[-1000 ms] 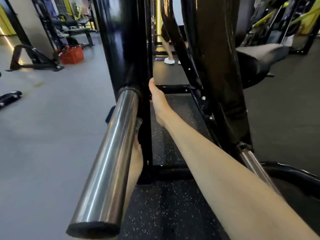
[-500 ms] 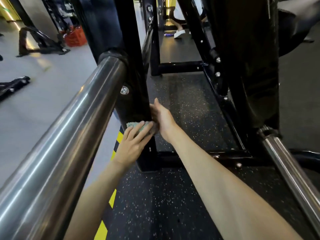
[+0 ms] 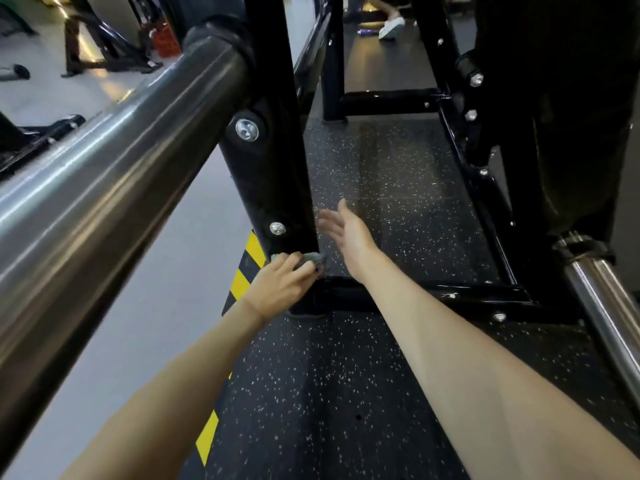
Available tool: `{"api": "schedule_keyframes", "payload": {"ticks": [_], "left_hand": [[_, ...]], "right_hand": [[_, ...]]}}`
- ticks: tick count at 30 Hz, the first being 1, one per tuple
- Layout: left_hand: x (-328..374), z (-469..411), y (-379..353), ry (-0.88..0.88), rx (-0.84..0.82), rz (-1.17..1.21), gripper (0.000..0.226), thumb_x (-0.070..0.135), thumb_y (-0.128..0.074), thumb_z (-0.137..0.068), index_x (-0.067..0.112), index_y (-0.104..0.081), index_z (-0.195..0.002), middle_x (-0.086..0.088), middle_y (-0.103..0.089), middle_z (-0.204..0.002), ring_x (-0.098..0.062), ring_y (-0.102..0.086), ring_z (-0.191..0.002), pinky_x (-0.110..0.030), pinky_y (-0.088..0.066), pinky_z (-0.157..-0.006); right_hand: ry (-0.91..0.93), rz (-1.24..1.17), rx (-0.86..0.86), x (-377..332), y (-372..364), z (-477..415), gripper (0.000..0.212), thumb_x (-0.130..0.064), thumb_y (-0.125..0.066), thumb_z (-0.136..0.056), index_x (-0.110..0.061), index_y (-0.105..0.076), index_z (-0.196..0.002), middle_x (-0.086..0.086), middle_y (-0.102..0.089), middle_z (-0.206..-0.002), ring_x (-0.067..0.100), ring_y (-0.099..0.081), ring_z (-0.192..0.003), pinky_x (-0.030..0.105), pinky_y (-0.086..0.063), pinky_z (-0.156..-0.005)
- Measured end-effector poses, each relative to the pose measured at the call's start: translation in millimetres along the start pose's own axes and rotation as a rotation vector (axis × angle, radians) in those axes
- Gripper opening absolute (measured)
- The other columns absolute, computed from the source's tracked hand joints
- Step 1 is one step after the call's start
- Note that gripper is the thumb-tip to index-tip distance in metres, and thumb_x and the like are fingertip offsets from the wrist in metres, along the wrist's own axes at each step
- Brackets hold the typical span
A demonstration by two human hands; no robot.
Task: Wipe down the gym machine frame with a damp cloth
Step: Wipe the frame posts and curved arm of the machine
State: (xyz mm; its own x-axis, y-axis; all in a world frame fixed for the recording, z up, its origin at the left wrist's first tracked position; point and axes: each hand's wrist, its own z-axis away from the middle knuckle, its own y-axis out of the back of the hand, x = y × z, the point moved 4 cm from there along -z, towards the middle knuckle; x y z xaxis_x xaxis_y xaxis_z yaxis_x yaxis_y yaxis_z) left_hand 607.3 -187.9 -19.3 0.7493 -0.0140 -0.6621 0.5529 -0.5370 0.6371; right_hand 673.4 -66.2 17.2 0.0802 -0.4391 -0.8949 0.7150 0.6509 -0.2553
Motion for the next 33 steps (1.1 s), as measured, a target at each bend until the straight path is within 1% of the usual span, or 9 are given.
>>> {"api": "schedule_keyframes", "payload": {"ticks": [5,7,11,16,19,23,26,28,33], "left_hand": [[-13,-7,21,0.415,0.214,0.046,0.035,0.011,-0.041,-0.097,0.024,-0.064,-0.118,-0.001,-0.048,-0.098,-0.026,-0.044,-0.09,-0.035,-0.031,-0.068],[-8,7,10,0.542,0.261,0.16,0.03,0.006,-0.041,-0.1,0.021,-0.059,-0.118,-0.003,-0.052,-0.09,-0.026,-0.042,-0.081,-0.04,-0.037,-0.065],[21,28,-25,0.526,0.131,0.396,0.029,-0.001,-0.057,-0.087,0.012,-0.055,-0.113,-0.004,-0.036,-0.085,-0.026,-0.037,-0.07,-0.041,-0.043,-0.052],[-2,16,-7,0.574,0.241,0.473,0.012,0.004,-0.054,-0.094,0.011,-0.058,-0.101,-0.005,-0.045,-0.084,-0.026,-0.04,-0.068,-0.039,-0.04,-0.054],[-1,22,-15,0.618,0.265,0.462,0.029,-0.007,-0.07,-0.079,0.013,-0.058,-0.097,-0.002,-0.044,-0.087,-0.025,-0.041,-0.07,-0.037,-0.037,-0.055],[35,56,-37,0.726,-0.039,0.47,0.033,-0.008,-0.078,-0.069,0.014,-0.07,-0.091,-0.003,-0.049,-0.08,-0.024,-0.037,-0.073,-0.036,-0.039,-0.051],[32,19,-22,0.718,0.141,0.516,0.013,0.005,-0.057,-0.092,0.008,-0.068,-0.099,-0.006,-0.049,-0.088,-0.025,-0.041,-0.073,-0.037,-0.04,-0.055],[27,-6,-17,0.715,0.243,0.473,0.015,0.001,-0.057,-0.089,0.007,-0.066,-0.099,-0.006,-0.047,-0.09,-0.025,-0.041,-0.072,-0.035,-0.037,-0.057],[57,11,-32,0.72,0.098,0.464,0.02,-0.007,-0.065,-0.078,0.006,-0.071,-0.092,-0.004,-0.047,-0.092,-0.024,-0.039,-0.074,-0.037,-0.033,-0.057]], "right_hand": [[-0.019,0.169,-0.011,19,4,-9,0.04,-0.042,-0.034,-0.103,-0.018,-0.065,-0.098,0.007,-0.065,-0.117,0.022,-0.057,-0.117,0.035,-0.038,-0.104],[-0.024,0.216,-0.014,31,6,-14,0.039,-0.038,-0.035,-0.104,-0.015,-0.066,-0.102,0.009,-0.065,-0.121,0.023,-0.056,-0.117,0.033,-0.039,-0.098],[-0.087,0.227,0.013,59,5,-21,0.031,-0.032,-0.041,-0.102,-0.014,-0.066,-0.104,0.009,-0.066,-0.113,0.026,-0.061,-0.109,0.046,-0.044,-0.103],[-0.094,0.204,0.03,67,3,-26,0.027,-0.015,-0.04,-0.102,-0.021,-0.061,-0.087,-0.003,-0.062,-0.088,0.01,-0.057,-0.08,0.028,-0.047,-0.082],[-0.106,0.18,0.054,67,0,-30,0.03,-0.029,-0.036,-0.105,-0.019,-0.059,-0.088,0.002,-0.064,-0.095,0.019,-0.061,-0.095,0.033,-0.048,-0.093],[-0.115,0.191,0.046,71,-3,-27,0.034,-0.03,-0.038,-0.104,-0.018,-0.063,-0.085,0.012,-0.068,-0.109,0.028,-0.062,-0.107,0.043,-0.045,-0.102],[-0.12,0.15,0.042,69,2,-29,0.037,-0.032,-0.036,-0.104,-0.017,-0.064,-0.085,0.009,-0.068,-0.096,0.023,-0.064,-0.092,0.037,-0.051,-0.09],[-0.134,0.08,0.074,70,9,-35,0.04,-0.036,-0.036,-0.104,-0.017,-0.064,-0.082,0.004,-0.066,-0.086,0.019,-0.061,-0.083,0.034,-0.05,-0.084],[-0.146,0.097,0.075,74,14,-33,0.043,-0.045,-0.038,-0.101,-0.016,-0.069,-0.094,0.009,-0.068,-0.111,0.026,-0.062,-0.107,0.043,-0.046,-0.101]]}}
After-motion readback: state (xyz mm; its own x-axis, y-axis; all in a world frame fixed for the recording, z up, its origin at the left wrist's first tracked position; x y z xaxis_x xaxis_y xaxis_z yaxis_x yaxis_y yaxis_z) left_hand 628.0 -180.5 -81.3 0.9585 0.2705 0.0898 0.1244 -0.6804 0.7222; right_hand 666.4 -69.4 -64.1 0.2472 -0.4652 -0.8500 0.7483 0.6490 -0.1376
